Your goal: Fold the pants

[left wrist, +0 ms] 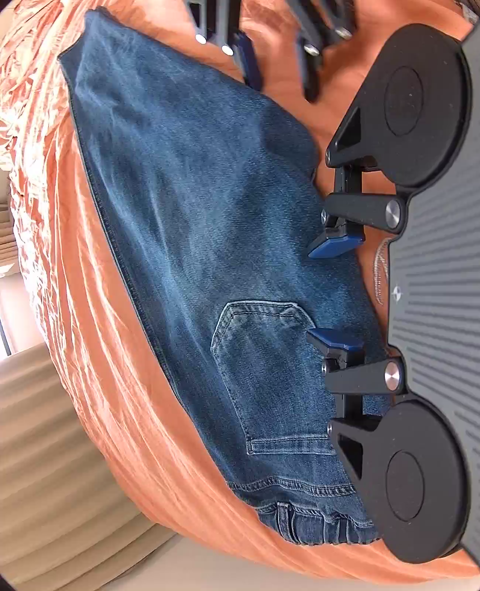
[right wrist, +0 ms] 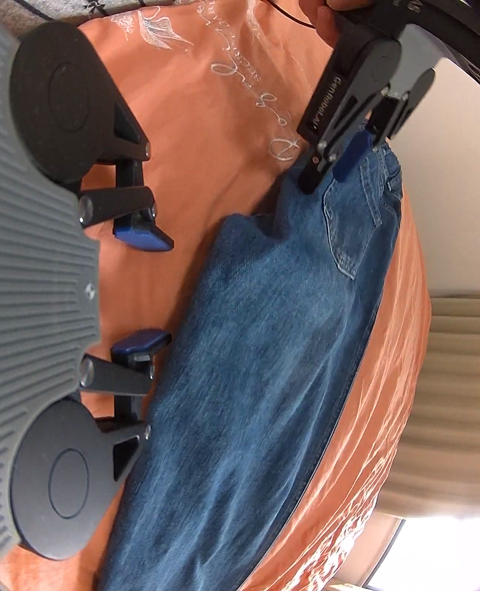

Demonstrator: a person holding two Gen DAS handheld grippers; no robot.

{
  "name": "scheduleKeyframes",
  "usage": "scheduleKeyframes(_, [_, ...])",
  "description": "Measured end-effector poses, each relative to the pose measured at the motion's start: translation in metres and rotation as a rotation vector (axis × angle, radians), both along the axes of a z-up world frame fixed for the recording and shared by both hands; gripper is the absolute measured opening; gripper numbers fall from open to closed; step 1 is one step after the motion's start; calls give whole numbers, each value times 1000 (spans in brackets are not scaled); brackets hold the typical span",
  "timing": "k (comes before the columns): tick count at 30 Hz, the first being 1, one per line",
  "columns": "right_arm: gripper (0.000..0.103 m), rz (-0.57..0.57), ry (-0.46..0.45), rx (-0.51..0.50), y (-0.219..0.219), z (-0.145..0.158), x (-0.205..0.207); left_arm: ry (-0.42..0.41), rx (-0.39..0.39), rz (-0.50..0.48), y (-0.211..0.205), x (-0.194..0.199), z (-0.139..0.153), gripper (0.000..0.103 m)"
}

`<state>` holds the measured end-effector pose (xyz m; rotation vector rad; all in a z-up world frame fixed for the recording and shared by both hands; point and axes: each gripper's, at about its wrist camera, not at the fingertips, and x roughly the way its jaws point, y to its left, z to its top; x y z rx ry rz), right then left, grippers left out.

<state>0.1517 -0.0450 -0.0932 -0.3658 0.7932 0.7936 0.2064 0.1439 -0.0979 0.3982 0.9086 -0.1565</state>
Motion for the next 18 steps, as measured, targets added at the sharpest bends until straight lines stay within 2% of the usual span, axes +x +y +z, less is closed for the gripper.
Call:
scheduleKeyframes(3, [45, 47, -102, 10, 16, 1, -7, -9, -14, 7, 4, 4, 4, 50])
scheduleKeyframes(6, [45, 37, -230, 21, 24, 8, -11, -36, 0, 22, 10, 7, 10, 48])
scheduleKeyframes(9, [45, 62, -248, 28, 27, 10, -9, -46, -9, 46, 22, 12, 16, 48])
scheduleKeyframes(12, [46, 133, -258, -4, 40, 3, -10, -35, -4, 68, 36, 16, 17, 48])
scheduleKeyframes(16, [50, 109, -304, -27, 60, -7, -2, -34, 68, 111, 54, 20, 15, 44])
scheduleKeyframes(17, [48, 94, -315, -22, 63, -7, 0, -31, 89, 130, 59, 22, 15, 41])
scheduleKeyframes(18, [39, 83, -320, -15, 63, -5, 1, -30, 110, 159, 68, 23, 14, 40])
